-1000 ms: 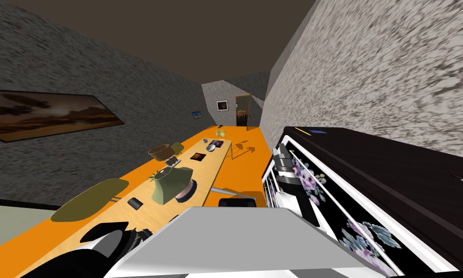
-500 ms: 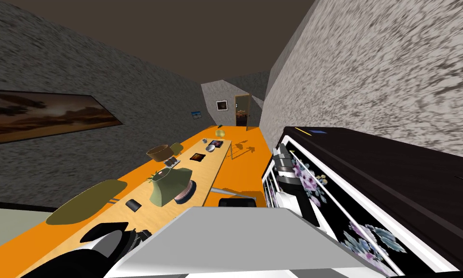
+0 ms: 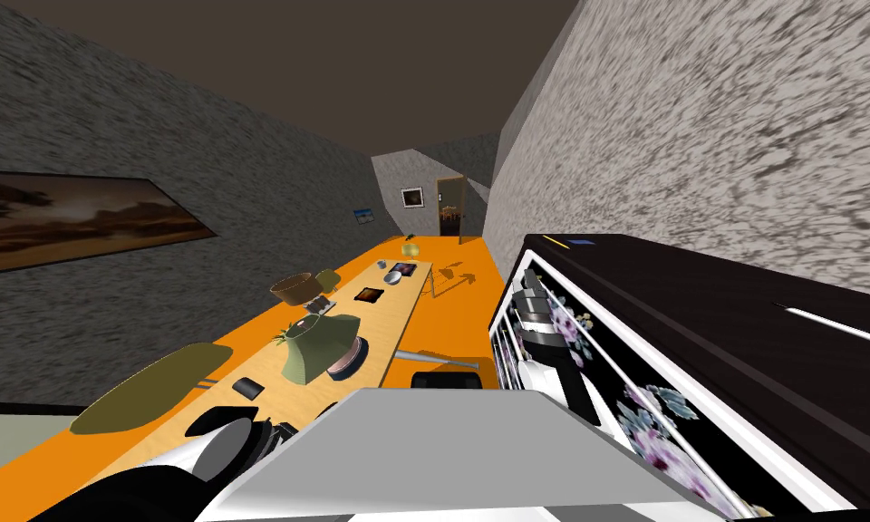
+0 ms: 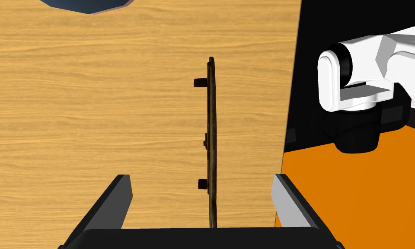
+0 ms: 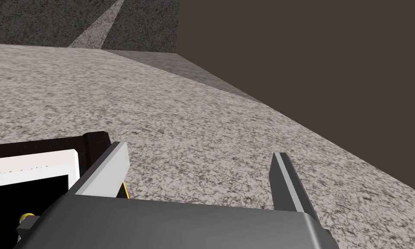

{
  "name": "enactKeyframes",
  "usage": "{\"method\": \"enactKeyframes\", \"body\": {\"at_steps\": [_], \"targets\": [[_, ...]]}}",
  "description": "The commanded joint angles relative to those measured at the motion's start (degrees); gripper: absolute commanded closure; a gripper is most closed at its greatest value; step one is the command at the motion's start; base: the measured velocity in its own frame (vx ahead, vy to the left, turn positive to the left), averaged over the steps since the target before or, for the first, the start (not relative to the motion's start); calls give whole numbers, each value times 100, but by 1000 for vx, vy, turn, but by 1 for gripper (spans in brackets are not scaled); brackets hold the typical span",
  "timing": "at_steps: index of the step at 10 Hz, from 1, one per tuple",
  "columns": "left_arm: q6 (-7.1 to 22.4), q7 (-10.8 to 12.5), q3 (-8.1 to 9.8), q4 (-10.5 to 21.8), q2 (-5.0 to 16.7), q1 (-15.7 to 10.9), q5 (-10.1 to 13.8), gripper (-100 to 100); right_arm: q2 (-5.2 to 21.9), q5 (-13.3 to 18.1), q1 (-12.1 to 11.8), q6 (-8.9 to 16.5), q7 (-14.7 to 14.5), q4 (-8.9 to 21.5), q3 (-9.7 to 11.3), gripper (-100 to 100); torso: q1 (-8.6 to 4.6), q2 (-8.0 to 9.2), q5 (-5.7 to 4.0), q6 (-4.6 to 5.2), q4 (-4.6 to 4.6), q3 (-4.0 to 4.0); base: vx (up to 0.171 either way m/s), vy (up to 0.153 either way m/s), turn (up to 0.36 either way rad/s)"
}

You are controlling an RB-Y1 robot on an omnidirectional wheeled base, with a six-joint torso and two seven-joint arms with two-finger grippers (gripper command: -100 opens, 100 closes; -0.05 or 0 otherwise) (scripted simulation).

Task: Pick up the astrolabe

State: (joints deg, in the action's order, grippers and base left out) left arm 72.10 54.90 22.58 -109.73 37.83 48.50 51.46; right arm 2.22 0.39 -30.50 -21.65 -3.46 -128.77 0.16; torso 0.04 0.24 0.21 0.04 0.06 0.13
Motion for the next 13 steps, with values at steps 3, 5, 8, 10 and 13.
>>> {"method": "enactKeyframes", "body": {"at_steps": [3,5,8,10,13], "targets": [[-3,9,-5,8,-2,-10,-10,100,0,0,-1,0,0,0,-1,0,12,-20,7,-2,-5,-11,-11,1,-6],[-1,11,-7,7,-5,-10,-5,100,0,0,-1,0,0,0,-1,0,17,-26,7,-1,-7,-15,0,0,0],[-4,-52,72,-135,16,169,95,100,0,0,-1,0,0,0,-1,0,17,-28,6,-1,-7,-16,17,-1,33],[10,-125,205,-354,61,416,237,100,0,0,-3,0,0,0,-1,0,12,-50,3,-5,-11,-28,85,-8,107],[17,-138,232,-398,73,464,268,0,0,0,-2,0,0,0,-1,0,12,-46,4,2,-10,-27,39,-6,21]]}}
